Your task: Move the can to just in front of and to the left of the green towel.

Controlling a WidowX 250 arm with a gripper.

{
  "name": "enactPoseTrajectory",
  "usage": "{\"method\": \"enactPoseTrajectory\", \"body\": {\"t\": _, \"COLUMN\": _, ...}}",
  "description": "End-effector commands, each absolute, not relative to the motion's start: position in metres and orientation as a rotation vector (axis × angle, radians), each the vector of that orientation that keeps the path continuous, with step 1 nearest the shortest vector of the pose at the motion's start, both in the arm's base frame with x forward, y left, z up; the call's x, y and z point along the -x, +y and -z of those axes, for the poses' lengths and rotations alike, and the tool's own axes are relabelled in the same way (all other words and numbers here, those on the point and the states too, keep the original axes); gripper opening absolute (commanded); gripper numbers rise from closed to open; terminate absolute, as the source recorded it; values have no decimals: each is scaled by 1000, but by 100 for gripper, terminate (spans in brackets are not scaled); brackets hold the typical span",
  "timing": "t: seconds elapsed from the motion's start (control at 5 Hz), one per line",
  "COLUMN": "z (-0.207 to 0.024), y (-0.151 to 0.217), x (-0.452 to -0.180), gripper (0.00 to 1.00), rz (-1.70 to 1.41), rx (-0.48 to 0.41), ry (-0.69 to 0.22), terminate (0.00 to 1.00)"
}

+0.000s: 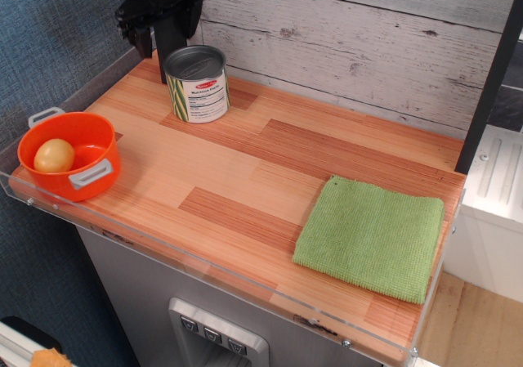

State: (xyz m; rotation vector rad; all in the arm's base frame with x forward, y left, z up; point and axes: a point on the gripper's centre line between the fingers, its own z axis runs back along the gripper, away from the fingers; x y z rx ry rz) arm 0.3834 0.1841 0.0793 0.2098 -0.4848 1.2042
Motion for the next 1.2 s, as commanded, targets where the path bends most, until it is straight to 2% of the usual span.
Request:
{"method": "enactPoseTrajectory", "body": {"t": 0.0, "z": -88, "y": 201, "x": -377, "gripper": 100, "rz": -1219, "rx": -209, "ry": -493, "terminate": 0}}
{"method": "enactPoseTrajectory", "body": {"t": 1.0, "z": -82, "y": 157, "x": -380, "gripper": 100, "rz": -1319, "rx": -211, "ry": -386, "terminate": 0}}
